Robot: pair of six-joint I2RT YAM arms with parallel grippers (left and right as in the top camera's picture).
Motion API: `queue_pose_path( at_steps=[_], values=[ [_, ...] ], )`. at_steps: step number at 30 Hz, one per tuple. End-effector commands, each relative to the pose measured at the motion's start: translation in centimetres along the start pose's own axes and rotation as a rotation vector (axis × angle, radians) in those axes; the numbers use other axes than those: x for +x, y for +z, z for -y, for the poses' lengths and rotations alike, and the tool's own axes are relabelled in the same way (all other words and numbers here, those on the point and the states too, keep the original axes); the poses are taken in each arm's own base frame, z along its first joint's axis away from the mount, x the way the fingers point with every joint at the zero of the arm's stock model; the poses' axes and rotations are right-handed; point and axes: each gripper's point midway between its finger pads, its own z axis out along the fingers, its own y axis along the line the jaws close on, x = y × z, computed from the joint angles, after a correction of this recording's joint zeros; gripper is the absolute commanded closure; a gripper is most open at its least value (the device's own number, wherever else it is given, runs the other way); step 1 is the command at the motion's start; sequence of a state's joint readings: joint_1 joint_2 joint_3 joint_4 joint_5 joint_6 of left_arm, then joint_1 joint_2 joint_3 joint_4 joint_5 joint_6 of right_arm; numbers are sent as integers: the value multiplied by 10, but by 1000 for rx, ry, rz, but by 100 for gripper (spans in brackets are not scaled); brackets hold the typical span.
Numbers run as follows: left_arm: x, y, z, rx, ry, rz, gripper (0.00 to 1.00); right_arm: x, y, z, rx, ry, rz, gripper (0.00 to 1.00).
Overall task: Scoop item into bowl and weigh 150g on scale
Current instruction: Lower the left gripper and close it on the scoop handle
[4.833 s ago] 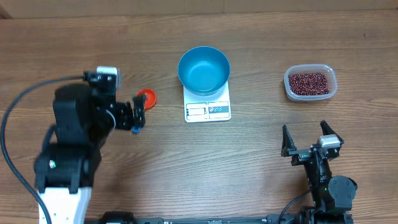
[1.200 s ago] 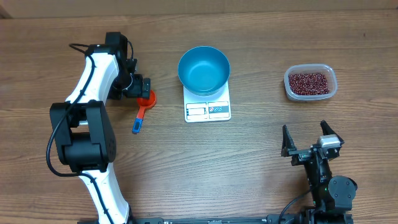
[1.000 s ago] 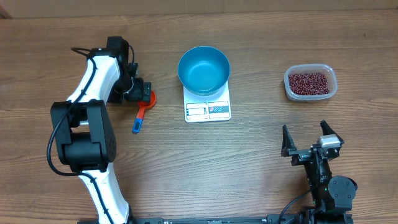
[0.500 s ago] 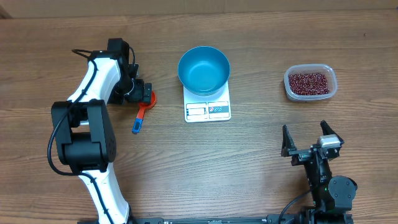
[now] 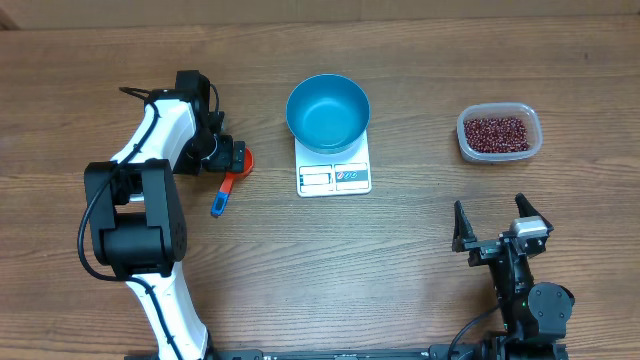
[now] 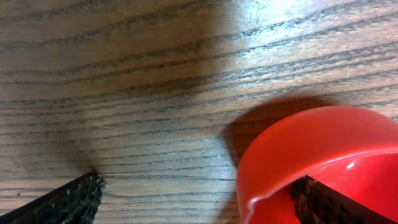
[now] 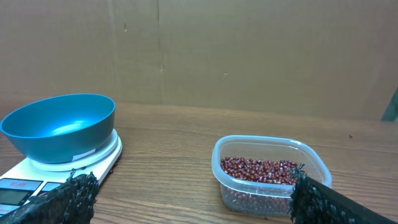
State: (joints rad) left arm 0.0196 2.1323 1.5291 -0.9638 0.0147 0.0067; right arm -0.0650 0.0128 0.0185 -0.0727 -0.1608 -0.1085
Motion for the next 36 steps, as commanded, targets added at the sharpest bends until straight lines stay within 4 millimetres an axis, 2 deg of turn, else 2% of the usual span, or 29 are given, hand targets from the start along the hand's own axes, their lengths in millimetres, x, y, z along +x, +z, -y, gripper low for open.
queue_pose_path(
  at_steps=[1, 31, 36],
  values=[
    [8, 8, 2, 12, 13, -25, 0, 2, 0, 0, -1, 2, 3, 0],
    [-1, 8, 2, 11, 17, 9, 0, 2, 0, 0, -1, 2, 3, 0],
    [-1, 8, 2, 12, 17, 9, 28, 2, 0, 0, -1, 2, 3, 0]
  ],
)
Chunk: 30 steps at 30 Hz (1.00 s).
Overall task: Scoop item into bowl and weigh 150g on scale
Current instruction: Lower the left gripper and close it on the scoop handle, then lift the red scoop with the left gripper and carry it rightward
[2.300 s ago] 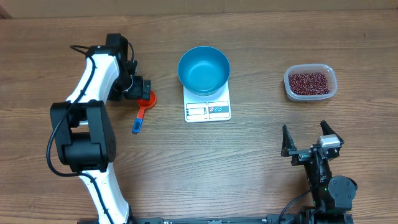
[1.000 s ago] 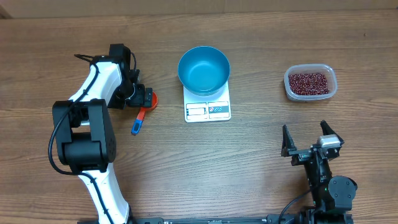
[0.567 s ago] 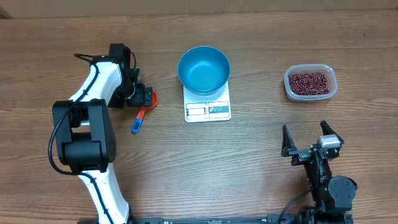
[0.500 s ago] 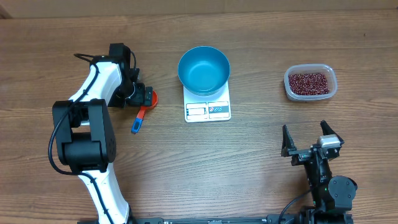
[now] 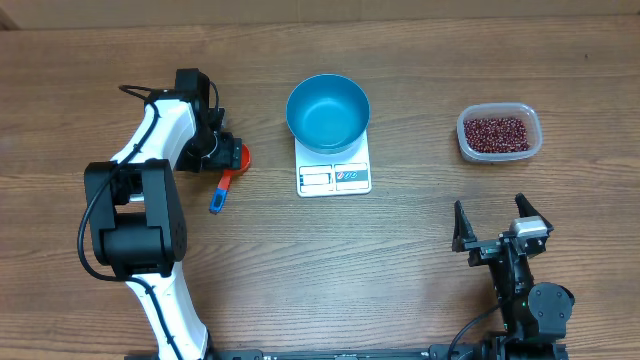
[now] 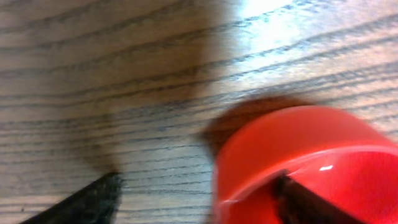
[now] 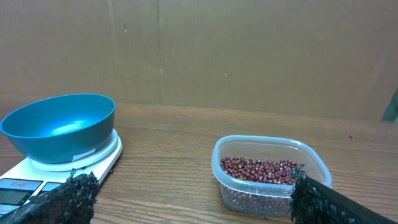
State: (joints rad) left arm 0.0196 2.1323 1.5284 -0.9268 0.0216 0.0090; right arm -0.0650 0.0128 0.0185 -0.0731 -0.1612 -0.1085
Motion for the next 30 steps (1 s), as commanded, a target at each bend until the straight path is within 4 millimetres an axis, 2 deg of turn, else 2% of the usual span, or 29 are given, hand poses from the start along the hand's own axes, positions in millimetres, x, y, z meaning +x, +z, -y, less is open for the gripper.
queue_pose_path(
  at_steps=[1, 8, 14, 20, 30],
  values=[
    [8, 7, 1, 5, 14, -27, 34, 2, 0, 0, 0, 2, 3, 0],
    [3, 8, 1, 5, 14, -5, 70, 2, 0, 0, 0, 2, 3, 0],
    [3, 8, 1, 5, 14, -6, 94, 2, 0, 0, 0, 2, 3, 0],
    [3, 8, 1, 5, 14, -6, 96, 2, 0, 0, 0, 2, 3, 0],
    [15, 6, 2, 10, 2, -54, 96, 2, 0, 0, 0, 2, 3, 0]
  ],
)
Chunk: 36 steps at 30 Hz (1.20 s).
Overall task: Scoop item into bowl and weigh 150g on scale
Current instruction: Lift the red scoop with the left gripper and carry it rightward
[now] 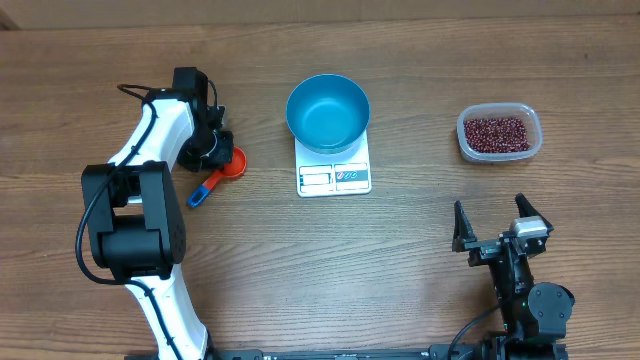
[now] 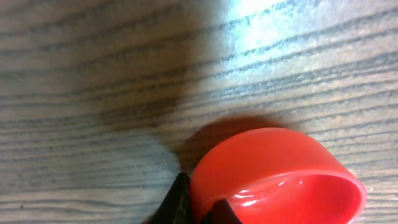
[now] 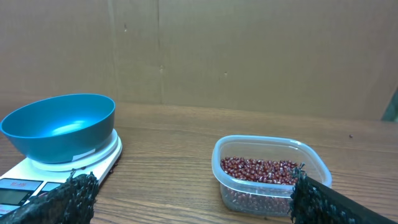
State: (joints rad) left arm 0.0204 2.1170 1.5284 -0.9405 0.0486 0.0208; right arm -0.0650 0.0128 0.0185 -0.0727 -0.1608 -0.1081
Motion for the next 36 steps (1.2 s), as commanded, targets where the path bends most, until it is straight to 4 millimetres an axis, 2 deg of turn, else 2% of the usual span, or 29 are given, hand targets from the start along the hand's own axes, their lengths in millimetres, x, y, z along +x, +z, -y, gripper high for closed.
queue_pose_path(
  at_steps=[1, 8, 15, 19, 20, 21, 22, 27, 34, 36],
  values=[
    [13, 10, -2, -15, -16, -54, 96, 2, 0, 0, -1, 2, 3, 0],
    [-7, -11, -2, -16, -123, -4, 96, 2, 0, 0, 0, 2, 3, 0],
    [-29, -49, -3, -22, -274, 50, 96, 2, 0, 0, -1, 2, 3, 0],
    [-37, -75, -5, -20, -448, 73, 96, 2, 0, 0, -1, 2, 3, 0],
    [-37, -81, -7, -20, -520, 71, 96, 2, 0, 0, -1, 2, 3, 0],
    [-26, -98, -14, -29, -822, 34, 96, 2, 0, 0, -1, 2, 3, 0],
    [-17, -109, -20, -39, -981, 5, 96, 2, 0, 0, -1, 2, 3, 0],
    [-15, -130, -12, 46, -1002, -38, 96, 2, 0, 0, -1, 2, 3, 0],
    [-2, -157, -11, 27, -1007, -65, 96, 2, 0, 0, -1, 2, 3, 0],
    [1, -170, -5, 47, -1008, -70, 96, 2, 0, 0, -1, 2, 3, 0]
  ],
)
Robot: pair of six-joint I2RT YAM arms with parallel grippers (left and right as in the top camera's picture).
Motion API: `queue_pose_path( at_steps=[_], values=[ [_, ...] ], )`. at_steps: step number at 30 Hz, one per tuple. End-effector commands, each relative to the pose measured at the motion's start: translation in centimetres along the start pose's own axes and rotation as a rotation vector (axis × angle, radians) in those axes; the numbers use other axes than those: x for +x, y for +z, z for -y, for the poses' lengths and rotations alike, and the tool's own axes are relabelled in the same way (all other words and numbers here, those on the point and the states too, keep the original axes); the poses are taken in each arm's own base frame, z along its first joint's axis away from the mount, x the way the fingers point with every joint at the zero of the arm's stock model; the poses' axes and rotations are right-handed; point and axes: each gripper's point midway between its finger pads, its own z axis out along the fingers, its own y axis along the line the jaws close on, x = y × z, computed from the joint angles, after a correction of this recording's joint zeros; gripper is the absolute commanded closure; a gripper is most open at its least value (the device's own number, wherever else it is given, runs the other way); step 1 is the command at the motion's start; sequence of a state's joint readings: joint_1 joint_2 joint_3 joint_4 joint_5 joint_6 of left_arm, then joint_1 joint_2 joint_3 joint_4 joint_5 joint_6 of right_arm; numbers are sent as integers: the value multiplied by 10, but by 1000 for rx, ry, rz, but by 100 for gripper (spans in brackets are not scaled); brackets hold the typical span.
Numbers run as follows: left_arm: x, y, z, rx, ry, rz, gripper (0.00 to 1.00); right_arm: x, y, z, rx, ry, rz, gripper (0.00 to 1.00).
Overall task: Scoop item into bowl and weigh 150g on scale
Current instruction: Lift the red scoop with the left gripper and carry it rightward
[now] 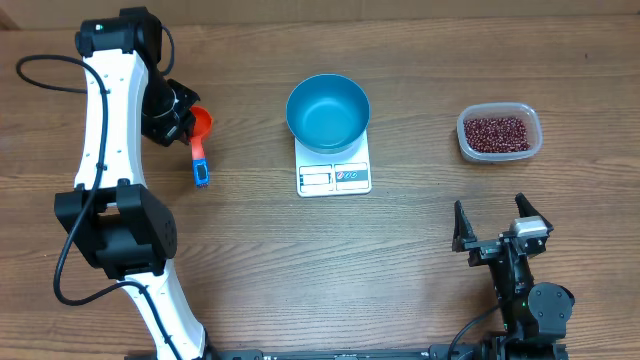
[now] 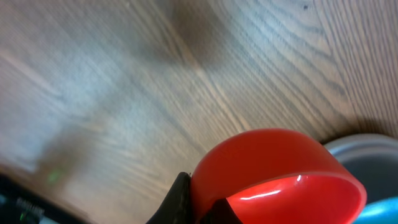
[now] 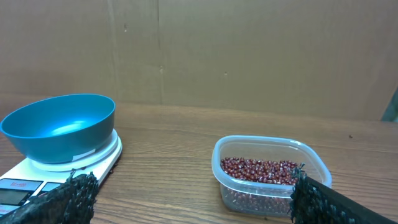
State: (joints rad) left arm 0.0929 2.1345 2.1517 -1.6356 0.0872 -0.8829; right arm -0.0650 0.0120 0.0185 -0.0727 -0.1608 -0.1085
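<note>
My left gripper is shut on the rim of the scoop's red cup, held above the table at the far left; the blue handle points toward the near side. In the left wrist view the red cup fills the lower frame with a dark finger pinching its edge. The blue bowl stands empty on the white scale. A clear tub of red beans sits at the far right. My right gripper rests open near the front right, facing the tub.
The bowl and scale stand left of the tub in the right wrist view. A brown cardboard wall backs the table. Bare wood lies between the scale and the tub.
The left arm has risen and swung toward the far left with the scoop, which lay on the table before. The handle now points toward the near side. The right arm has not moved.
First my left gripper stood open around the red cup of the scoop on the table. Then its fingers were narrower around the cup. Then they were shut on the rim with the scoop turned. Now the scoop is held off the table.
</note>
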Motion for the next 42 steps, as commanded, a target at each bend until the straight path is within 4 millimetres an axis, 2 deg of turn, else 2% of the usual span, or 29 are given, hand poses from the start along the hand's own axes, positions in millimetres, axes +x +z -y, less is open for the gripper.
queue_pose_path(
  at_steps=[1, 8, 14, 21, 30, 34, 42],
  values=[
    [9, -24, 9, 62, -25, -6, 96, 2, 0, 0, -1, 2, 2, 0],
    [32, -50, 29, 153, -34, 5, 96, 2, 0, 0, -1, 2, 2, 0],
    [64, -64, 40, 155, -90, 73, 96, 2, 0, 0, -1, 2, 2, 0],
    [117, -73, 56, 161, -147, 158, 96, 2, 0, 0, -1, 2, 2, 0],
    [199, -66, 75, 178, -200, 128, 96, 2, 0, 0, 0, 2, 2, 0],
    [242, -62, 80, 192, -230, 128, 96, 2, 0, 0, -1, 2, 2, 0],
    [286, -61, 96, 268, -297, 76, 96, 2, 0, 0, -1, 2, 2, 0]
  ],
)
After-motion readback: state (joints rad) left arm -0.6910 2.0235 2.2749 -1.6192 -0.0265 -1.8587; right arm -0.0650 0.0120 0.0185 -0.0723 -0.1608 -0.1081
